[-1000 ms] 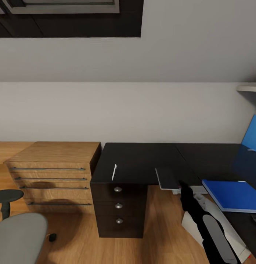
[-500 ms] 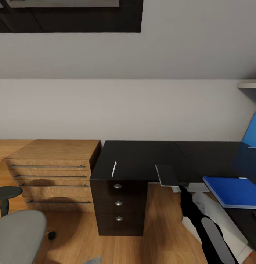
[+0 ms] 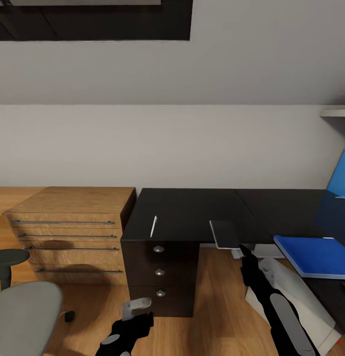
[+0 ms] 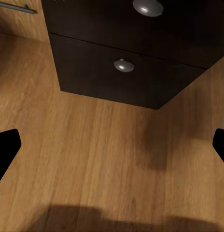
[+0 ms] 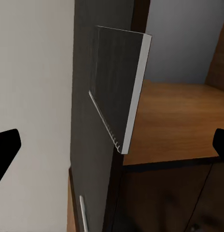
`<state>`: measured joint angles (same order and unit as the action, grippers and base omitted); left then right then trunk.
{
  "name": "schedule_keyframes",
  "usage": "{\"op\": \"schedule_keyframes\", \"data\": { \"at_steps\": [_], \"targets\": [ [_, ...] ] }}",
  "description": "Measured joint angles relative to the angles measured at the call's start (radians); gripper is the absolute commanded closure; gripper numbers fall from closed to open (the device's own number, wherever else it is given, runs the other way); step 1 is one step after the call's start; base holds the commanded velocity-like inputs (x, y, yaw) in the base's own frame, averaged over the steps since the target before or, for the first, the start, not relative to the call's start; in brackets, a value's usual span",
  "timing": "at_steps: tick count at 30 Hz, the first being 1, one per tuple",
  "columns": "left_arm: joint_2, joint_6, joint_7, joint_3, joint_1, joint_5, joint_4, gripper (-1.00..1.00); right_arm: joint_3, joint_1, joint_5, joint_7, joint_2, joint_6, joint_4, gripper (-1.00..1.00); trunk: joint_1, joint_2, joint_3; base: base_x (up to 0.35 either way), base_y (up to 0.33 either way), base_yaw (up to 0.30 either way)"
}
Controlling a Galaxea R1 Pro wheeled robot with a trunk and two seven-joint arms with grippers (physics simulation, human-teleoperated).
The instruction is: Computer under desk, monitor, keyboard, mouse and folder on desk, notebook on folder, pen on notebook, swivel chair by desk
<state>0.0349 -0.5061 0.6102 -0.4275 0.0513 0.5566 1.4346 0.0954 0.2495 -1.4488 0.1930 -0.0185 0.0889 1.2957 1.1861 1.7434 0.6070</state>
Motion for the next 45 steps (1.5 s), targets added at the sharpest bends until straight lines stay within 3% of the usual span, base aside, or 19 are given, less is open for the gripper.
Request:
{"op": "schedule_keyframes", "data": {
  "at_steps": [3, 7, 25, 35, 45],
  "targets": [
    [-0.028, -0.001, 0.001, 0.005, 0.0, 0.001, -0.001, -1.0, 0.0, 0.0, -0.001, -0.001, 0.0, 0.001, -0.002, -1.0, 0.0, 0.0, 0.0, 0.095, 0.0, 0.0],
    [-0.036, 0.0, 0.001, 0.004, 0.0, 0.002, -0.001, -1.0, 0.0, 0.0, -0.002, 0.0, 0.0, 0.002, -0.003, -1.0, 0.0, 0.0, 0.0, 0.16, 0.0, 0.0],
    [-0.038, -0.001, 0.001, 0.004, 0.0, 0.006, -0.002, -1.0, 0.0, 0.0, -0.001, -0.001, -0.001, 0.0, -0.006, -1.0, 0.0, 0.0, 0.0, 0.059, 0.0, 0.0],
    [-0.035, -0.001, 0.002, 0.002, 0.0, 0.008, -0.002, -1.0, 0.0, 0.0, -0.004, -0.001, 0.001, 0.0, -0.009, -1.0, 0.038, 0.07, 0.031, 0.0, 0.0, 0.0],
    [-0.033, -0.001, 0.006, 0.002, 0.0, 0.009, -0.002, -1.0, 0.0, 0.0, -0.001, -0.001, 0.002, -0.003, -0.018, -1.0, 0.061, 0.112, 0.05, 0.0, 0.0, 0.0]
  ]
}}
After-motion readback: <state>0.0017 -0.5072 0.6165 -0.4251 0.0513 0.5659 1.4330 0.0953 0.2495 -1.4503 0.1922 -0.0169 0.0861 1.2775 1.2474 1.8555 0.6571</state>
